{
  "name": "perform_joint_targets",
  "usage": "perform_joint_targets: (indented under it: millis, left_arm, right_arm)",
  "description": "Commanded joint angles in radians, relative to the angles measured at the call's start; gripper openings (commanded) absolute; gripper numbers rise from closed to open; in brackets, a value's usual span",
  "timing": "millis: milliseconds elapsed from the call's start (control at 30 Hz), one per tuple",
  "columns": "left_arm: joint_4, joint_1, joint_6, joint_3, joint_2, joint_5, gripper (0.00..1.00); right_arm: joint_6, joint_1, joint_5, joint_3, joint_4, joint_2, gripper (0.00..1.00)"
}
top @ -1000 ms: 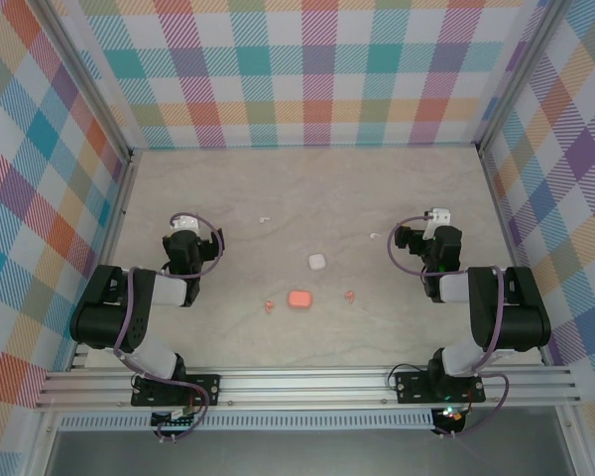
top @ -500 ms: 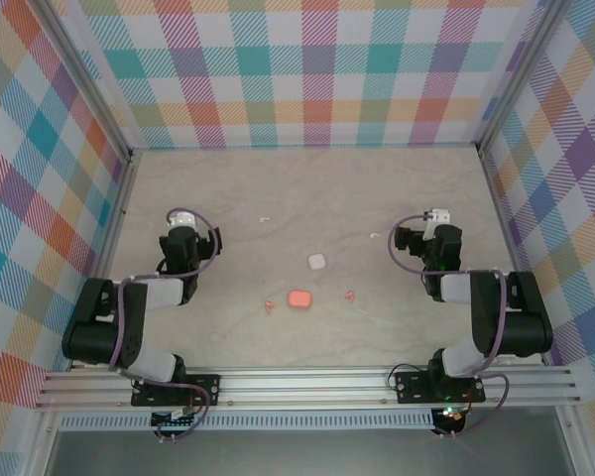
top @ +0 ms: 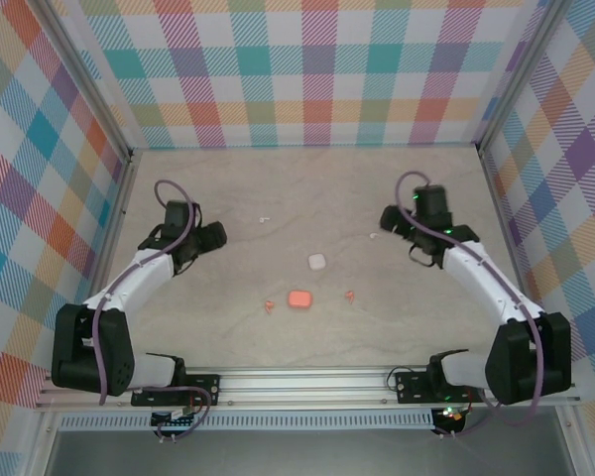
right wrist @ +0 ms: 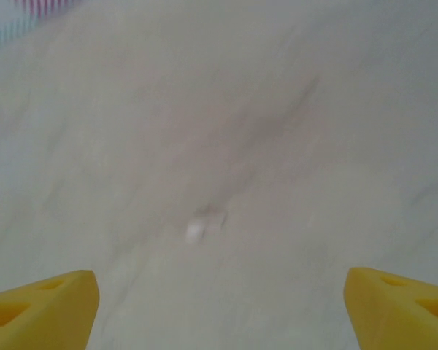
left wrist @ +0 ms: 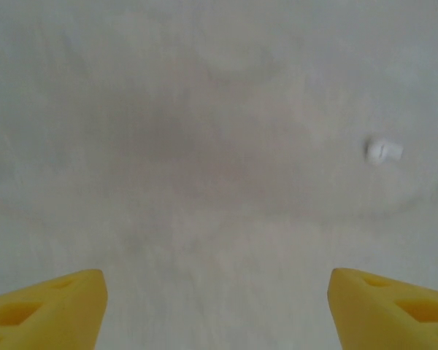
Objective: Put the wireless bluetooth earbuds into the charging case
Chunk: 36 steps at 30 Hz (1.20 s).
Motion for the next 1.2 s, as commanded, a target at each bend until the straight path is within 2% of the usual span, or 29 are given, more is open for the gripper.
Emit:
perform_joint_targets:
  millis: [0, 67, 233, 400, 500, 600, 800, 1067, 1167]
  left_arm:
    - [-0.219, -0.075, -0.098, -0.056, -0.104, 0.039, 0.82]
    - [-0.23, -0.119, -0.122, -0.09, -0.16, 0.031, 0.84]
    - [-0.26, -0.21, -0.157, -0.143, -0.264, -0.013, 0.85]
    - [-0.254, -0.228, -0.162, -0.185, -0.333, -0.002, 0.86]
    - [-0.253, -0.234, -0.158, -0.199, -0.375, -0.004, 0.86]
    - [-0.257, -0.235, -0.148, -0.208, -0.402, 0.002, 0.86]
    - [-0.27, -0.237, -0.114, -0.213, -0.411, 0.058, 0.85]
    - [-0.276, -0.238, -0.12, -0.246, -0.449, 0.07, 0.85]
    - [-0.261, -0.238, -0.142, -0.266, -0.472, 0.063, 0.86]
  right_arm:
    - [0.16, 0.156, 0.019, 0.002, -0.273, -0.001, 0.79]
    - [0.219, 0.259, 0.005, 0.016, -0.302, 0.031, 0.75]
    - [0.326, 0.511, 0.005, 0.113, -0.351, 0.17, 0.78]
    - [0.376, 0.648, 0.018, 0.261, -0.424, 0.339, 0.77]
    - [0.403, 0.702, 0.005, 0.348, -0.465, 0.433, 0.82]
    - [0.412, 0.724, -0.031, 0.41, -0.472, 0.51, 0.9]
    - [0.407, 0.724, -0.125, 0.5, -0.506, 0.663, 0.91]
    - [0.391, 0.724, -0.079, 0.613, -0.574, 0.763, 0.91]
    - [0.395, 0.72, -0.071, 0.604, -0.561, 0.776, 0.9]
